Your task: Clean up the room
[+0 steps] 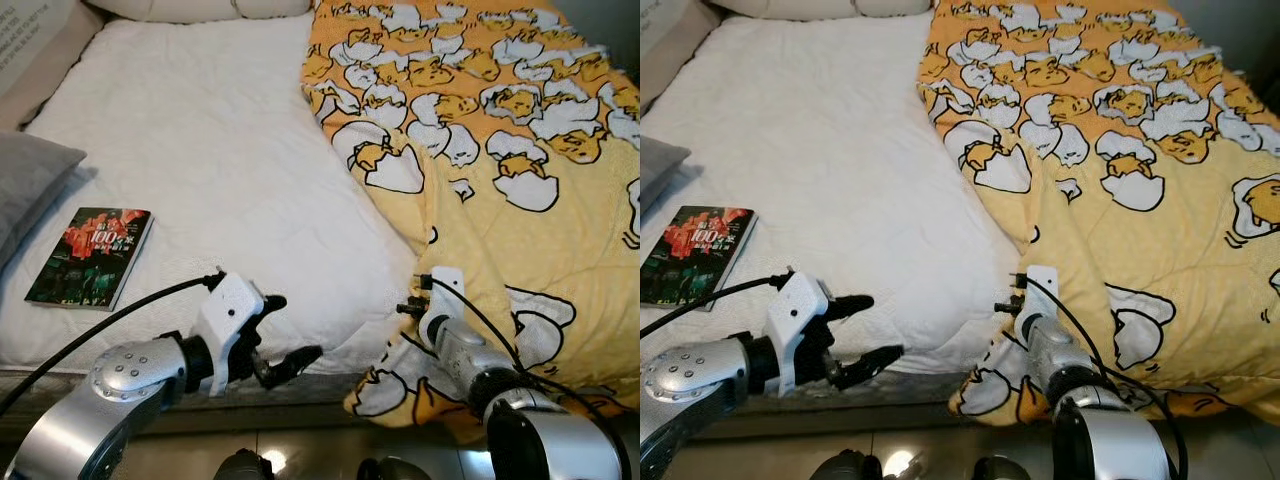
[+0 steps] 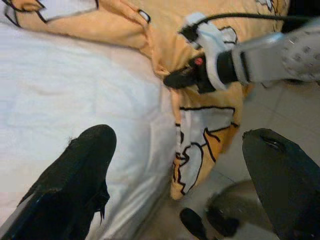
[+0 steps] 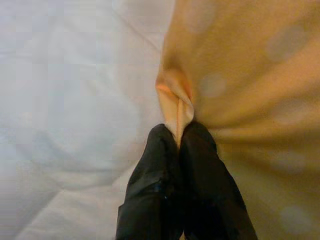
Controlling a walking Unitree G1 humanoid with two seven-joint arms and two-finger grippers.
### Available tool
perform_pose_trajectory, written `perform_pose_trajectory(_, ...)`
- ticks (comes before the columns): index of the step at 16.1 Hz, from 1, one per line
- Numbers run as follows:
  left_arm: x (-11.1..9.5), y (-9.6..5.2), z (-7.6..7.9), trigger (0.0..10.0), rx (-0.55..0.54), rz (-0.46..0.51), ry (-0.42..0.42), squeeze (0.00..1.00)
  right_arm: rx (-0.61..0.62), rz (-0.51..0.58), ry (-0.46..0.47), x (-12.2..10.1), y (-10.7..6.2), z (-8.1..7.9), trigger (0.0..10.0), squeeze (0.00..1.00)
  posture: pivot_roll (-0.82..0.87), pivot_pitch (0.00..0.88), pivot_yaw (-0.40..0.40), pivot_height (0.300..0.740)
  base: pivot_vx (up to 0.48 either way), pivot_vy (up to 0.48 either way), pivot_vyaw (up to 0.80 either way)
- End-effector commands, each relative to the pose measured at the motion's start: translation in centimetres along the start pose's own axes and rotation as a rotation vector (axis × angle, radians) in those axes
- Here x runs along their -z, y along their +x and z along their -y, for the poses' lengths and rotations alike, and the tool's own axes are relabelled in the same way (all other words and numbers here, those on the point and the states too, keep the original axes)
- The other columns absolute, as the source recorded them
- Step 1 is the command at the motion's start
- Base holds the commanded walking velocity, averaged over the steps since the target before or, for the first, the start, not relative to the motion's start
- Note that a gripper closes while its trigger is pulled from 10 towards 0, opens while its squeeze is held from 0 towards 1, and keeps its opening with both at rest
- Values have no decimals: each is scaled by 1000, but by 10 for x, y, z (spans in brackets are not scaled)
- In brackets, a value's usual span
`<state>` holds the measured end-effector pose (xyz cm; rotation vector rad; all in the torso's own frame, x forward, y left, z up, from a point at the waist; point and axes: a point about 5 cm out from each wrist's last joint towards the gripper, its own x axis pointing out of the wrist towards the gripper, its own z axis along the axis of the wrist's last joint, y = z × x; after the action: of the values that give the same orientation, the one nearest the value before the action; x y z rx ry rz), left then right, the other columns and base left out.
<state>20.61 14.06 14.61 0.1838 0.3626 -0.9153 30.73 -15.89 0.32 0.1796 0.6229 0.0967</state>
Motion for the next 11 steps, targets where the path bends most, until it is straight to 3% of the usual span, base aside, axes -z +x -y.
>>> perform_pose_trajectory(1,2,2,-1,10000,-7,-5,2,0,-66,24,21,0,-2,0,0,0,120,21,-21,740,0,0,0)
perform_pose_trajectory(4,1,6,-4,10000,-12,8,7,0,-392,67,24,6,-17,-10,0,0,109,6,-15,740,0,0,0)
perform_pose_trajectory(6,3,5,-4,10000,-9,10,10,0,-732,28,-52,17,-46,-28,0,0,107,6,-11,740,0,0,0)
perform_pose_trajectory(8,3,5,-4,10000,-7,9,10,0,-834,-17,-106,26,-58,-33,0,0,107,9,-8,740,0,0,0)
perform_pose_trajectory(10,4,6,-1,10000,1,8,9,0,-1054,-167,-227,47,-85,-38,0,0,111,15,-6,740,0,0,0)
perform_pose_trajectory(11,4,6,0,10000,2,7,9,0,-1093,-186,-232,48,-91,-41,0,0,112,16,-5,740,0,0,0)
